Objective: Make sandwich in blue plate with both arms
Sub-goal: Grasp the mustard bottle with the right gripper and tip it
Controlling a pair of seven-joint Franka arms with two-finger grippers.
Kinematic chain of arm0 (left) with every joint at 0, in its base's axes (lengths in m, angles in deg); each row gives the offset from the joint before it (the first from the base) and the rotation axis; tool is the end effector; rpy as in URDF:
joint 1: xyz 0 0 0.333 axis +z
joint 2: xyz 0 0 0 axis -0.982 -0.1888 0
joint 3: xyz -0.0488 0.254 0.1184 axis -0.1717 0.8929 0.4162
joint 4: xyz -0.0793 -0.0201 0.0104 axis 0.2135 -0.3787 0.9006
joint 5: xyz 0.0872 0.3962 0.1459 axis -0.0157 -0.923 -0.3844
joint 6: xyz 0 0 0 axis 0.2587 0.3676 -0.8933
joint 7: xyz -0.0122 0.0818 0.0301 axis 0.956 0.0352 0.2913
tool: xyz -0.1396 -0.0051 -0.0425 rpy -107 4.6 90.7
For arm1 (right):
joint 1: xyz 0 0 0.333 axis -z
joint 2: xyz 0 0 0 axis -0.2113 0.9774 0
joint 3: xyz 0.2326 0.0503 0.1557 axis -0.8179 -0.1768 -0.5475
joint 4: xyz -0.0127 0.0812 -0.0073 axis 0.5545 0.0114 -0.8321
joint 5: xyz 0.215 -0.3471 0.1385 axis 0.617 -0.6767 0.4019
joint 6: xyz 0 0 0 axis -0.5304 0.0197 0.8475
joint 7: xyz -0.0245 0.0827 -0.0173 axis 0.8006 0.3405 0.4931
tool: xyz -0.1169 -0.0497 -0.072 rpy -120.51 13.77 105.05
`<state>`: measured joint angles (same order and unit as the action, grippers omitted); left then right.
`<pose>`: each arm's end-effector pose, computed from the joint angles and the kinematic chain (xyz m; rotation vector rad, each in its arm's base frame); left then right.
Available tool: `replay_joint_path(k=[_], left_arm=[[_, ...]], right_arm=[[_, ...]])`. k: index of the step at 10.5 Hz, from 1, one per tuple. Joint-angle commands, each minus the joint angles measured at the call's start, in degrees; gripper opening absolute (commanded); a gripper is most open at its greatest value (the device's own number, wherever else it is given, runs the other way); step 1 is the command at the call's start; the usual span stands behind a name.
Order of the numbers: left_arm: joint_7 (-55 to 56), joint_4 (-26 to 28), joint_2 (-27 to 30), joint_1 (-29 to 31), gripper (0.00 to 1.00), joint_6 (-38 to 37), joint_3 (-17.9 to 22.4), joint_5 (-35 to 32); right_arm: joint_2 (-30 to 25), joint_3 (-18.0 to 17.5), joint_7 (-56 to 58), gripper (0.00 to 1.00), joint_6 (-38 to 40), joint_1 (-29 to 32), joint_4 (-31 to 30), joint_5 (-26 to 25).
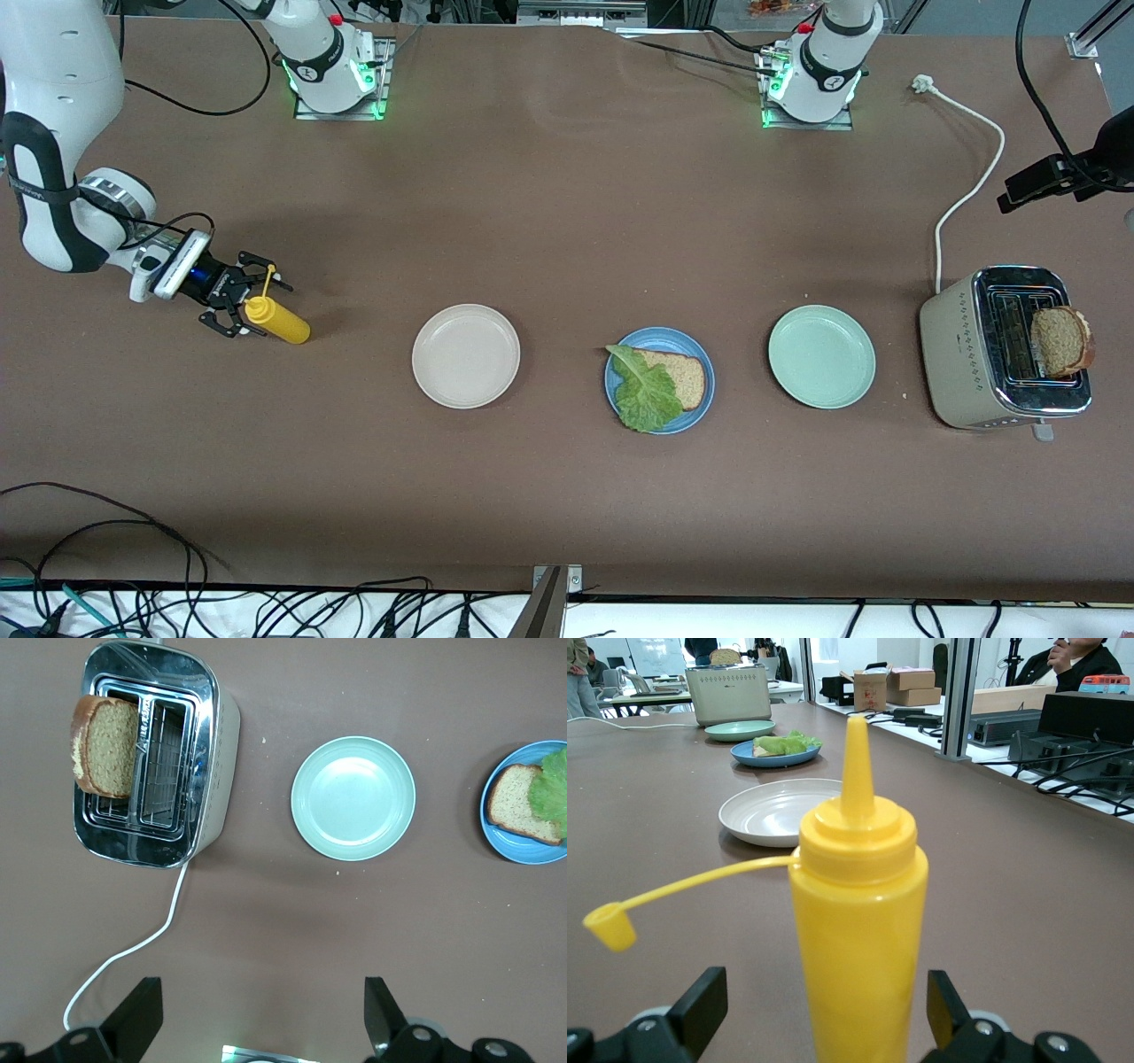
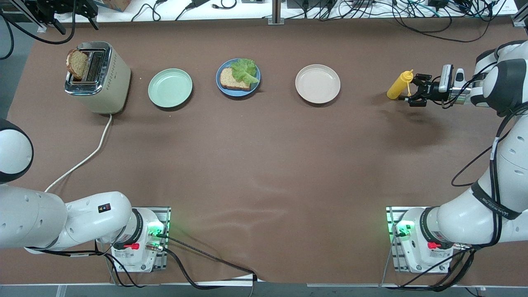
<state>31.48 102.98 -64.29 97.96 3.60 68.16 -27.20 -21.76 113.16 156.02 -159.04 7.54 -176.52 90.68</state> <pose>0.5705 0.0482 0.5401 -3.1199 -0.2910 0.1759 0.5009 -0.1176 0.0587 -1.8262 -1.2146 -1.1885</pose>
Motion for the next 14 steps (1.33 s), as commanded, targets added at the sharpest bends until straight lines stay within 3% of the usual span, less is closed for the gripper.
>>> replay_joint_path(k=[1,2,6,10,14], left_arm=[[-0.61,-0.97,-0.33,0.32,1.0,-0.31,0.02,0.67],[-0.61,-0.97,-0.33,0.32,1.0,-0.4,0.02,0.67],[-0.61,-0.97,-0.33,0.41,1.0,-0.31,0.02,0.67],[-0.61,-0.97,-0.33,0.67,1.0,-0.31,0.1,0.75],[-0.61,-0.97,-0.33,0.67,1.0,-0.4,0.02,0.75]], right_arm=[[0.72,-0.42,0.53,0.73,1.0,0.17,0.87,1.21],[0.81,-0.42,0.53,0.57,1.0,0.17,1.48,1.21],[0.72,-0.42,0.18,0.15,1.0,0.08,2.88,1.13],[0.11,-0.25,-3.84,0.15,1.0,0.08,5.52,0.17],[-2.95,0.11,-19.55,0.13,0.13,-0.27,13.34,-9.39]])
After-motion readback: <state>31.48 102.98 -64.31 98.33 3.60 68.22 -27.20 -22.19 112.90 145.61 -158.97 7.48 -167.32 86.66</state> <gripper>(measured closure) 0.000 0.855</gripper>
